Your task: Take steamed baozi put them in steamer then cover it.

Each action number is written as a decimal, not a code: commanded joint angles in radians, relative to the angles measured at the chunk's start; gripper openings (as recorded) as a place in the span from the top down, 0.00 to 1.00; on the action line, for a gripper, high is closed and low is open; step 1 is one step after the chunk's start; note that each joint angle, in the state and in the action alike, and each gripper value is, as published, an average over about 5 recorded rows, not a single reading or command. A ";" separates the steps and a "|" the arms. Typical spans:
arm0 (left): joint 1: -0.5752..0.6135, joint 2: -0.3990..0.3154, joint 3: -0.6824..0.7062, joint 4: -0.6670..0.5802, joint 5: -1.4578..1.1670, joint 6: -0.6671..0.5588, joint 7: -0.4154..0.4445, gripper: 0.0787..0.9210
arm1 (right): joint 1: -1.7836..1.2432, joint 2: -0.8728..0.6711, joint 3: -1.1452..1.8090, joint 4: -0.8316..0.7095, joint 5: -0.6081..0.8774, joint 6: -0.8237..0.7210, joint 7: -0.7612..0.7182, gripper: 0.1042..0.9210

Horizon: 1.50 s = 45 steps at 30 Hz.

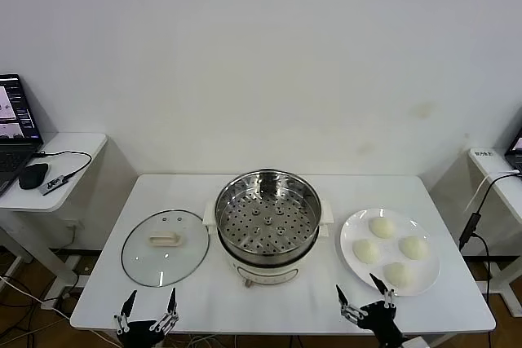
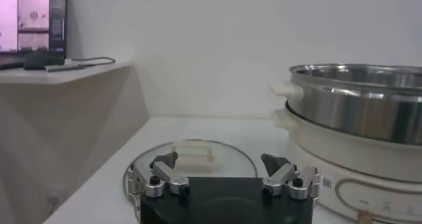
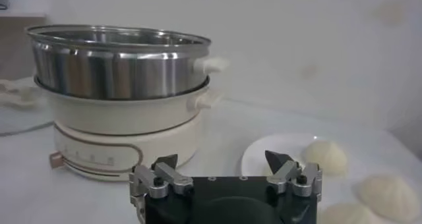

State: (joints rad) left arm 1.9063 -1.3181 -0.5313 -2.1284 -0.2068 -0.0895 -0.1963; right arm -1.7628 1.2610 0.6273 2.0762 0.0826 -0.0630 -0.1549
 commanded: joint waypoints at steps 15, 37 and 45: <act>-0.040 0.026 -0.005 -0.020 0.078 0.041 0.031 0.12 | 0.331 -0.566 0.149 -0.170 -0.454 -0.099 -0.276 0.12; -0.078 0.028 -0.006 -0.004 0.098 0.034 0.032 0.12 | 1.463 -0.856 -0.977 -0.663 -0.291 -0.094 -0.842 0.12; -0.094 0.032 -0.010 -0.011 0.095 0.033 0.045 0.12 | 1.631 -0.754 -1.183 -0.808 -0.329 -0.061 -0.871 0.12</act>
State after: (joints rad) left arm 1.8215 -1.2896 -0.5381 -2.1369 -0.1115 -0.0565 -0.1583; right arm -0.4640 0.4738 -0.1955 1.4662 -0.2423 -0.1449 -0.9050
